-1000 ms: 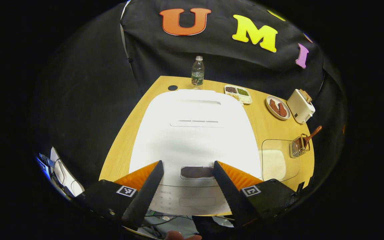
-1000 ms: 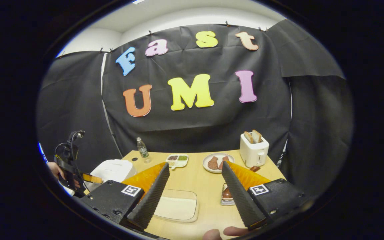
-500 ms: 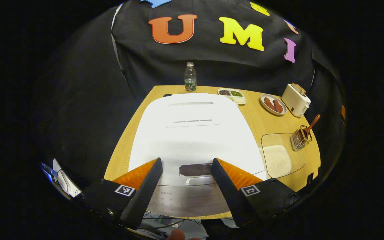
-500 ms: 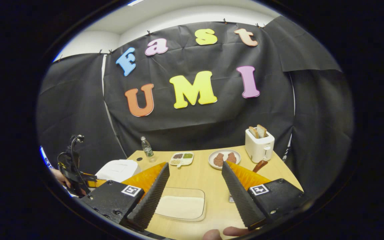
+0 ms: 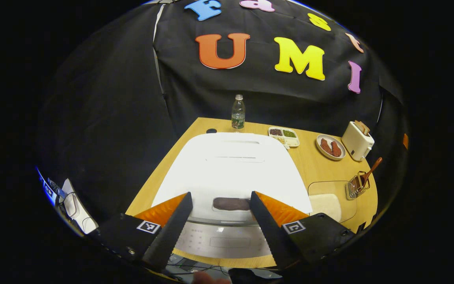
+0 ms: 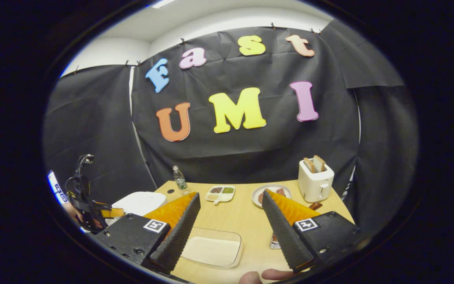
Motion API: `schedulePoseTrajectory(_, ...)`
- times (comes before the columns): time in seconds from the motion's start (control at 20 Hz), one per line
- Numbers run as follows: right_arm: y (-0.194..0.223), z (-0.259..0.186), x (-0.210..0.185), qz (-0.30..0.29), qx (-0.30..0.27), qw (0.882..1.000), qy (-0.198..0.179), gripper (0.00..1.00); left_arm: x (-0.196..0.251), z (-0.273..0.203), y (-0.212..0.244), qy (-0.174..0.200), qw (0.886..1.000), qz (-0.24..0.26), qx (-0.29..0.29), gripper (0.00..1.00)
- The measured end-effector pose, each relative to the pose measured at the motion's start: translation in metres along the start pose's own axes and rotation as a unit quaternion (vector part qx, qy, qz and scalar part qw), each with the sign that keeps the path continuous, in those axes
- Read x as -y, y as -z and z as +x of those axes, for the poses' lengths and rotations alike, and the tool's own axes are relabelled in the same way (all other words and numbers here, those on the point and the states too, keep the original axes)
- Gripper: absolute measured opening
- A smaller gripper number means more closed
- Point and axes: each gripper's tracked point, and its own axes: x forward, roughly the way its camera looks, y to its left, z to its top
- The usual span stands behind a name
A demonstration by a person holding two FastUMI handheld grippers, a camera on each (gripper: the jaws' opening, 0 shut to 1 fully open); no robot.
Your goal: Close the left gripper, press the button to open the rice cooker; take a wooden spoon from the chopstick holder with the right hand, scoop a spoonful of rice and pour it into the rice cooker, then put the wooden spoon back into the chopstick holder.
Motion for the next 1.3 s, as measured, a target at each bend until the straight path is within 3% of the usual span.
schedulePoseTrajectory(0.2,0.008,0.018,0.014,0.005,-0.018,1.0,-0.025,1.0,0.008,-0.001,0.022,0.008,0.998,-0.044,-0.034,0.97)
schedulePoseTrajectory(0.45,0.008,0.03,0.022,0.022,-0.027,0.999,-0.037,1.0,0.005,0.003,0.028,-0.001,0.998,-0.005,-0.064,0.99)
schedulePoseTrajectory(0.5,0.01,0.03,0.02,0.026,-0.027,0.999,-0.038,0.96,0.004,0.003,0.028,-0.001,0.998,0.002,-0.07,0.99)
schedulePoseTrajectory(0.65,0.015,0.023,0.009,0.036,-0.03,0.998,-0.042,1.0,0.003,0.0,0.028,0.012,0.997,-0.007,-0.078,1.0)
schedulePoseTrajectory(0.8,0.021,0.009,-0.001,0.034,-0.031,0.998,-0.034,0.96,0.003,0.003,0.023,0.019,0.999,0.006,-0.049,1.0)
schedulePoseTrajectory(1.0,0.011,-0.024,-0.008,0.021,-0.007,1.0,-0.001,1.0,-0.006,0.0,0.019,0.015,0.999,0.007,-0.027,0.97)
schedulePoseTrajectory(1.05,0.008,-0.033,-0.01,0.017,-0.001,1.0,0.007,0.96,-0.004,-0.004,0.015,0.02,1.0,0.006,-0.016,0.96)
schedulePoseTrajectory(1.2,-0.003,-0.062,-0.018,0.003,0.022,0.999,0.033,1.0,0.002,-0.023,-0.004,0.04,0.999,-0.003,0.031,0.96)
schedulePoseTrajectory(1.25,-0.009,-0.07,-0.023,-0.003,0.031,0.999,0.04,1.0,0.003,-0.033,-0.012,0.046,0.997,-0.009,0.053,1.0)
schedulePoseTrajectory(1.3,-0.013,-0.08,-0.028,-0.009,0.039,0.998,0.046,0.96,0.007,-0.047,-0.022,0.055,0.995,-0.017,0.078,0.95)
